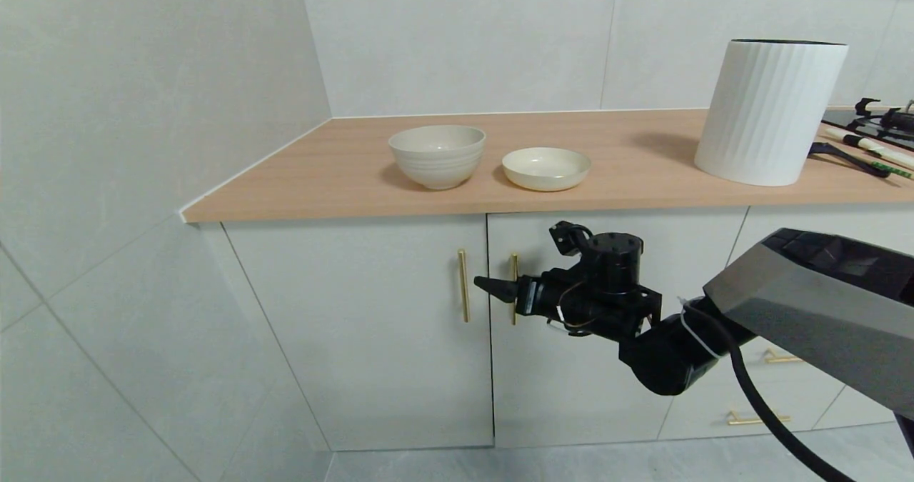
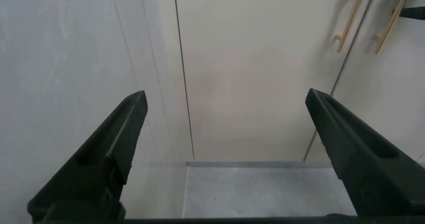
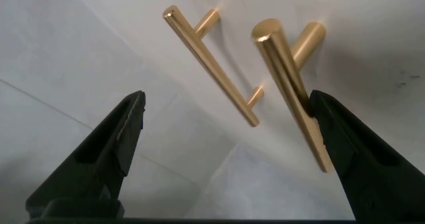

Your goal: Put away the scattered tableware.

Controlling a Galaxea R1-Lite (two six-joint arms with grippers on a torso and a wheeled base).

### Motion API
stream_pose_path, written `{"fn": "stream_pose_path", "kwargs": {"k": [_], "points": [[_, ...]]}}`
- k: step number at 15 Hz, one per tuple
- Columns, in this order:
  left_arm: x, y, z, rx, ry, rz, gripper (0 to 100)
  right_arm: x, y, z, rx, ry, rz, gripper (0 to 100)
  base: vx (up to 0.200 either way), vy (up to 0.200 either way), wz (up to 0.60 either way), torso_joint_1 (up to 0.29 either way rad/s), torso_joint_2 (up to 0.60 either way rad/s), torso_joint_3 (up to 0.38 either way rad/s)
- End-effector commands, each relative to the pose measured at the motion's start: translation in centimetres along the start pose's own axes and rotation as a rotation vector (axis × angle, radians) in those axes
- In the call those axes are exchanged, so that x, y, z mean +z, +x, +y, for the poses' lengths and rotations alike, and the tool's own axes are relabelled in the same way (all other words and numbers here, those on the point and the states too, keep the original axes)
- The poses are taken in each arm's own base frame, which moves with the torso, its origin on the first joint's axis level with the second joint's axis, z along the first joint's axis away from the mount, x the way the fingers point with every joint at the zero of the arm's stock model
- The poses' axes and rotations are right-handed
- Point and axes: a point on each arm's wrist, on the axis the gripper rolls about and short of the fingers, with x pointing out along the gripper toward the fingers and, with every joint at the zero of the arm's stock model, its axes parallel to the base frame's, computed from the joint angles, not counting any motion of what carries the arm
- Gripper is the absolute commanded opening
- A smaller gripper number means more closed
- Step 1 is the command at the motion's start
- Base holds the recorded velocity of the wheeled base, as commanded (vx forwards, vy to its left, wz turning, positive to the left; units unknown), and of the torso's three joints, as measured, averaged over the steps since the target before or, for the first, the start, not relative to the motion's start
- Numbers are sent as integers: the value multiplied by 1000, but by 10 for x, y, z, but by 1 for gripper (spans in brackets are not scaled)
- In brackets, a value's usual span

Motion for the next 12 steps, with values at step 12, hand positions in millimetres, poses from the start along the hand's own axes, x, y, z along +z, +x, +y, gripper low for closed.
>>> {"fn": "stream_pose_path", "kwargs": {"k": [12], "points": [[0, 0, 0, 1, 0, 2, 100, 7, -87, 46, 65, 23, 87, 100, 0, 0, 0, 0, 0, 0]]}}
